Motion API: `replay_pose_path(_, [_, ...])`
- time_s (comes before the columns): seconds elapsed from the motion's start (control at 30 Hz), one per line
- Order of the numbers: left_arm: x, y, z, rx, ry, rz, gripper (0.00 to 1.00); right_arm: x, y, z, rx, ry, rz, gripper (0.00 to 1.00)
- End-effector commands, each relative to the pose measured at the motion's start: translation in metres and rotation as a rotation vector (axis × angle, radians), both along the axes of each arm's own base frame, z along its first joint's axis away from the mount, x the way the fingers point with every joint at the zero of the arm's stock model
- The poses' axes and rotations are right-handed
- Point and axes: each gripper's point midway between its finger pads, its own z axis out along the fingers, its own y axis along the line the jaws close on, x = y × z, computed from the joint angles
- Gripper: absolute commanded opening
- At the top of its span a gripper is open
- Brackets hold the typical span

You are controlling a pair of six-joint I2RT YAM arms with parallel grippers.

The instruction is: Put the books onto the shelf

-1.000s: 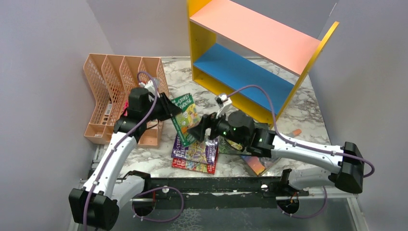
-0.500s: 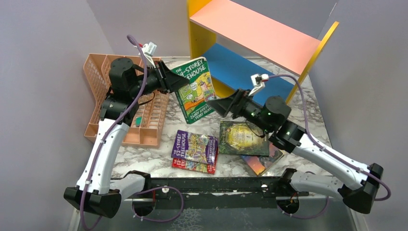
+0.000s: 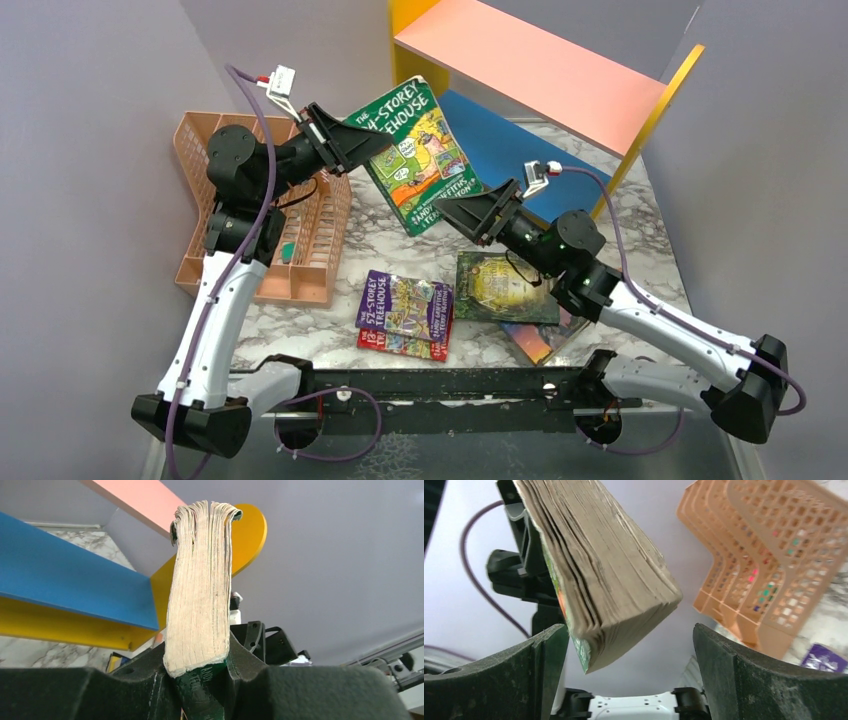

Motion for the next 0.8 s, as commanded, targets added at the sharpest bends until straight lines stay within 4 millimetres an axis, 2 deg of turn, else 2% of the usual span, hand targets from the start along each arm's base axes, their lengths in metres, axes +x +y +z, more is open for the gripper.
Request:
replay_pose_path(0.0, [-0.022, 0.005, 0.045, -0.141, -0.091, -0.03, 0.0, -0.013, 0.008, 0.044, 0.169, -0.033, 0.102, 1.0])
replay_pose_path(0.1, [-0.025, 0.005, 0.045, -0.167, -0.084, -0.044, 0.0, -0.016, 0.012, 0.054, 0.241, -0.037, 0.145, 0.92])
replay_pose_path(0.2, [-0.025, 0.006, 0.04, -0.166, -0.07, -0.037, 0.0, -0.018, 0.012, 0.062, 0.305, -0.045, 0.169, 0.72])
replay_pose_path(0.27, [-0.022, 0.006, 0.033, -0.162, -0.052, -0.025, 0.01, -0.019, 0.01, 0.065, 0.335, -0.06, 0.169, 0.54])
replay_pose_path(0.33, [-0.018, 0.008, 0.023, -0.152, -0.027, 0.001, 0.1, -0.018, 0.007, 0.067, 0.348, -0.069, 0.161, 0.35])
replay_pose_path(0.37, [-0.015, 0.009, 0.018, -0.145, -0.015, 0.017, 0.19, -0.018, 0.006, 0.066, 0.349, -0.073, 0.153, 0.24])
replay_pose_path(0.4, [-0.013, 0.01, 0.013, -0.138, -0.004, 0.031, 0.34, -0.017, 0.005, 0.067, 0.348, -0.075, 0.145, 0.16])
replay_pose_path(0.47, [-0.011, 0.011, 0.003, -0.124, 0.015, 0.056, 0.52, -0.015, 0.004, 0.066, 0.347, -0.078, 0.129, 0.03])
replay_pose_path(0.53, [-0.008, 0.014, -0.01, -0.113, 0.04, 0.08, 0.65, -0.012, 0.002, 0.068, 0.35, -0.088, 0.109, 0.01])
replay_pose_path(0.6, [-0.006, 0.015, -0.024, -0.111, 0.067, 0.093, 0.71, -0.01, 0.001, 0.072, 0.354, -0.102, 0.091, 0.01])
replay_pose_path(0.77, [-0.008, 0.015, -0.057, -0.15, 0.154, 0.089, 0.71, -0.003, 0.006, 0.078, 0.35, -0.114, 0.074, 0.01])
